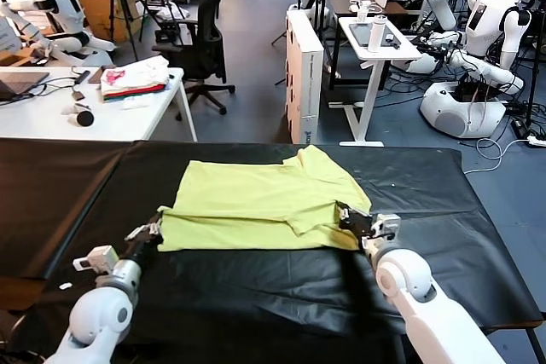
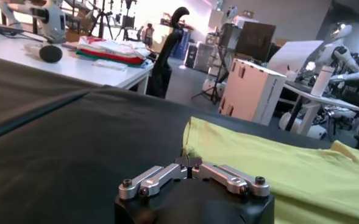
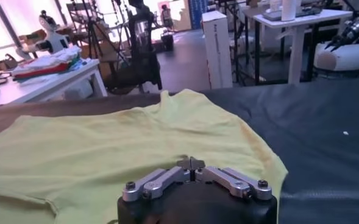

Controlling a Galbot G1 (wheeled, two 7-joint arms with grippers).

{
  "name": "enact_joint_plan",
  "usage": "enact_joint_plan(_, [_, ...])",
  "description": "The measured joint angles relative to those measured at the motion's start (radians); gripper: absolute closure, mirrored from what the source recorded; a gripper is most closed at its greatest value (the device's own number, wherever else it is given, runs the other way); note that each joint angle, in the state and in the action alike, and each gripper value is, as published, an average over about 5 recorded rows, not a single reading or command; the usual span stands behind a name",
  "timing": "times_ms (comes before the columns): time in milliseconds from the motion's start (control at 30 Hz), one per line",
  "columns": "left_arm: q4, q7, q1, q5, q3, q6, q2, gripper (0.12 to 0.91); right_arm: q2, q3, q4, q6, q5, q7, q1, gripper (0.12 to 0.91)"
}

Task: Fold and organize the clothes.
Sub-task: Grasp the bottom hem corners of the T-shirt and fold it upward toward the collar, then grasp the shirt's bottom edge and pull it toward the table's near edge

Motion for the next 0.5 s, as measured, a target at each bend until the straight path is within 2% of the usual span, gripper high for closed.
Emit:
enact_joint_plan(67, [-0.007, 0.000, 0.008, 0.000, -0.002, 0.002, 0.000, 0.627, -0.023, 0.020, 0.037, -0.007, -0.015, -0.007, -0.039, 0.160])
enact_joint_plan(133, [-0.017, 0.000, 0.018, 0.002, -0.005, 0.006, 0.002, 0.494, -0.049, 0.043, 0.076, -0.012, -0.033, -0.012, -0.082, 0.129])
enact_joint_plan(200, [-0.028, 0.000, 0.031, 0.005, -0.011, 0.012, 0.004, 0.361, -0.076, 0.069, 0.115, -0.015, -0.044, -0.016, -0.128, 0.122])
enact_joint_plan(300, [-0.047, -0.002, 0.055, 0.008, -0.020, 0.020, 0.007, 0.203, -0.112, 0.106, 0.161, -0.017, -0.047, -0.023, -0.197, 0.119])
enact_joint_plan(400, [-0.079, -0.004, 0.088, 0.004, -0.026, 0.029, 0.004, 0.135, -0.140, 0.133, 0.184, -0.015, -0.047, -0.036, -0.253, 0.118])
enact_joint_plan(500, [-0.125, -0.003, 0.131, 0.013, -0.026, 0.036, -0.008, 0.126, -0.159, 0.151, 0.193, -0.010, -0.047, -0.052, -0.294, 0.118])
